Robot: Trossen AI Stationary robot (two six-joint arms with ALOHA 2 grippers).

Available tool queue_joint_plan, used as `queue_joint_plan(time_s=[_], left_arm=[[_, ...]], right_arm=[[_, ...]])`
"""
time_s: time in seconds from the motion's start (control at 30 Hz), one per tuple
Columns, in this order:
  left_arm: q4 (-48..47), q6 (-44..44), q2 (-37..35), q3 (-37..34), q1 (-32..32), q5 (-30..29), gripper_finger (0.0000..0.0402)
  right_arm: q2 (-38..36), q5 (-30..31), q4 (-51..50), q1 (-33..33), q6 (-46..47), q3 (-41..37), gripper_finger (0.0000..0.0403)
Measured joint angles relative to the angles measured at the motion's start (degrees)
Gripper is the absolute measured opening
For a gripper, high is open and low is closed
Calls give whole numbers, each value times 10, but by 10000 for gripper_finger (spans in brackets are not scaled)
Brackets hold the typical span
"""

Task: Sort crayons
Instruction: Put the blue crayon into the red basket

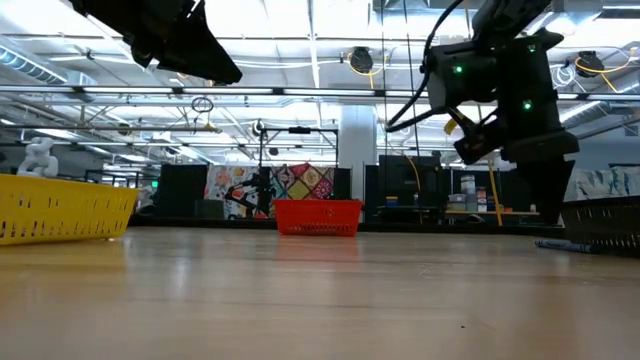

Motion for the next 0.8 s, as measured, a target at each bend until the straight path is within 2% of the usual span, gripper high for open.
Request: queue_joint_plan(time_s=[0.47,0.8], left_arm=[[0,0,0,0,-1,0,144],[0,0,0,0,-1,0,144]], right_arm=[[1,7,39,-47,-25,-35,94],[1,-53,66,-78,-32,-40,148]])
